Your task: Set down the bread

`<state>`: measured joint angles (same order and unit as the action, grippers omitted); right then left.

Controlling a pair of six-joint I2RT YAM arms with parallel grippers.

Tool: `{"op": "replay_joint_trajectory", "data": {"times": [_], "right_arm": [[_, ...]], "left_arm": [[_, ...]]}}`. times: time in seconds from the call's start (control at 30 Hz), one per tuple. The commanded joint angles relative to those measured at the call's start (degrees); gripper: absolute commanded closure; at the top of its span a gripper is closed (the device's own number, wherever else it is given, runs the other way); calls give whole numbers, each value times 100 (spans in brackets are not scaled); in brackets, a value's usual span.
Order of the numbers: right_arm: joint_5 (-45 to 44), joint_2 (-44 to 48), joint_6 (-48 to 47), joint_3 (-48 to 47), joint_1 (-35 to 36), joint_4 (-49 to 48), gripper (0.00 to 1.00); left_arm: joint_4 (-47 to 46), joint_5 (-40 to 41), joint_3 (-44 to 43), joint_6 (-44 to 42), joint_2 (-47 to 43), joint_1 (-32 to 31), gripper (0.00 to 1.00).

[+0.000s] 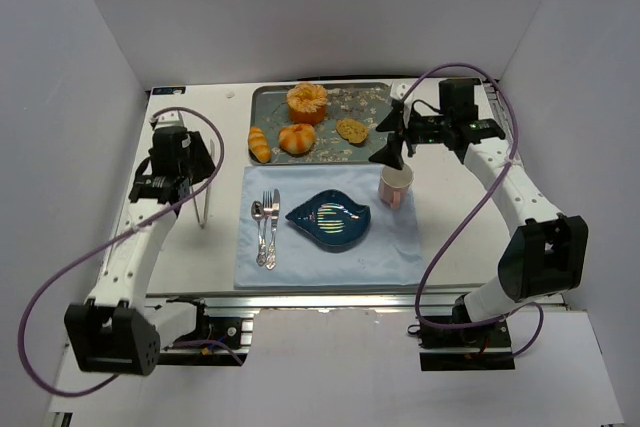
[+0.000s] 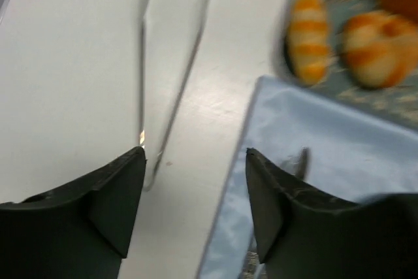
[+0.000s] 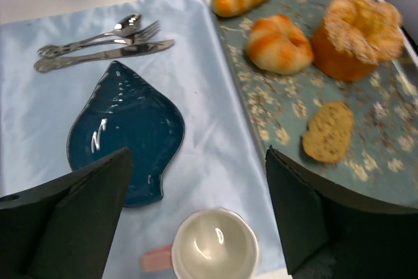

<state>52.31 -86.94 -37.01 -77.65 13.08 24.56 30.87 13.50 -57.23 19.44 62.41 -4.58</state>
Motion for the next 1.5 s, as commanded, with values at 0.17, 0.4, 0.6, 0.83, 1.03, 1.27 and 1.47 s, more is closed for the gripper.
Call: {"op": "replay_joint_trajectory", "data": {"times": [0.17,0.4,0.6,0.83,1.03,1.27,1.47], "right_arm": [[315,133,-306,426,124,-214,11],[104,238,-175,619,116,-425,10],[-28,405,-104,768,107,-505,10],[-90,414,-43,769,98,-504,11],[-134,414,-25,725,72,-513,11],[-160,432,-8,716,2,-575,11],[-151,467,124,751,-60,-706,11]], "left_arm": [[-123,-242,476,-977,1492,755,12],[-1030,-690,398,-1592,2670,1196,12],[-1549,-1261,230,-1681,3549,1275,18],[-1743,-1429,212,-1707,3839,1275,23],[-1593,-1560,291,-1883,3945,1275,50],[-1436,-1955,179,-1549,3516,1266,96],[-951,-3095,-490,-531,2953,1267,94]]}}
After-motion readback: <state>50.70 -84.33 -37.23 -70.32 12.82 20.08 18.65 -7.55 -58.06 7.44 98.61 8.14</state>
